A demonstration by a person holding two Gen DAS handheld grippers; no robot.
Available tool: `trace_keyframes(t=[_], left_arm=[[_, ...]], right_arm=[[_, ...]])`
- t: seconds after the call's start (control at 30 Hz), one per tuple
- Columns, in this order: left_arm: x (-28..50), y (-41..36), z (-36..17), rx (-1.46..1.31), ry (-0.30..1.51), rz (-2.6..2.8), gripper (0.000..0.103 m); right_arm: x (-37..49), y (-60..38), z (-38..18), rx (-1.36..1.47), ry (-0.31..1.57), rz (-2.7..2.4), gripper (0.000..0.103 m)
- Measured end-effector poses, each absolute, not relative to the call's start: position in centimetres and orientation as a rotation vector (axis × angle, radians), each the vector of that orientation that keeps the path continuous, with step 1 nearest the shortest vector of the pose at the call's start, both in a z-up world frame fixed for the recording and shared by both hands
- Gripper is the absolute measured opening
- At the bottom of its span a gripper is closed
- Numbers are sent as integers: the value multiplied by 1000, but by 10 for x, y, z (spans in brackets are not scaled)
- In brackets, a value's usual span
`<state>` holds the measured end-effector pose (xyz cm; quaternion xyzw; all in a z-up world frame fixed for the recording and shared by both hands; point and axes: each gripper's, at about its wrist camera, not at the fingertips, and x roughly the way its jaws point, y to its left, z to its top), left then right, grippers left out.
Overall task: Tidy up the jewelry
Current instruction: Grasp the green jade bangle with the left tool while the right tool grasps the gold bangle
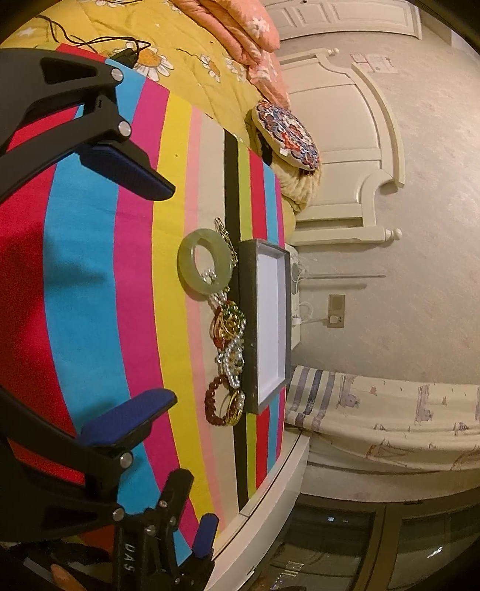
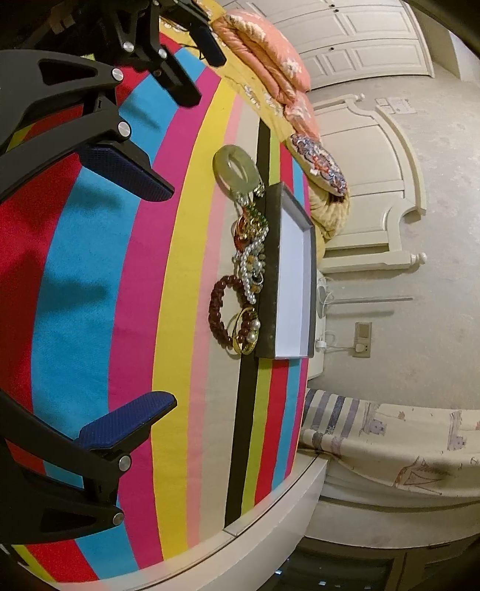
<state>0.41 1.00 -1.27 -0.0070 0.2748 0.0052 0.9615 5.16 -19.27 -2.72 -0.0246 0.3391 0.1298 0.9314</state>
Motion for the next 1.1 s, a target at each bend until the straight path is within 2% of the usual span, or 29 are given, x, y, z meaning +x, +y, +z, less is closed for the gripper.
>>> trace_keyframes(t=[0.4, 0.77, 0.83, 1.1], left_arm=[[57, 66, -26, -93, 672, 51, 101], [145, 64, -49, -85, 828, 70, 101], [155, 61, -51, -53, 849, 70, 101], [176, 57, -65, 5, 862, 34, 98]], right_arm=[[108, -217, -47, -1, 773, 340, 96], [175, -215, -71, 22, 931, 376, 93], [182, -208, -75, 8, 960, 397, 87], [214, -214, -72, 62, 961, 395, 85]])
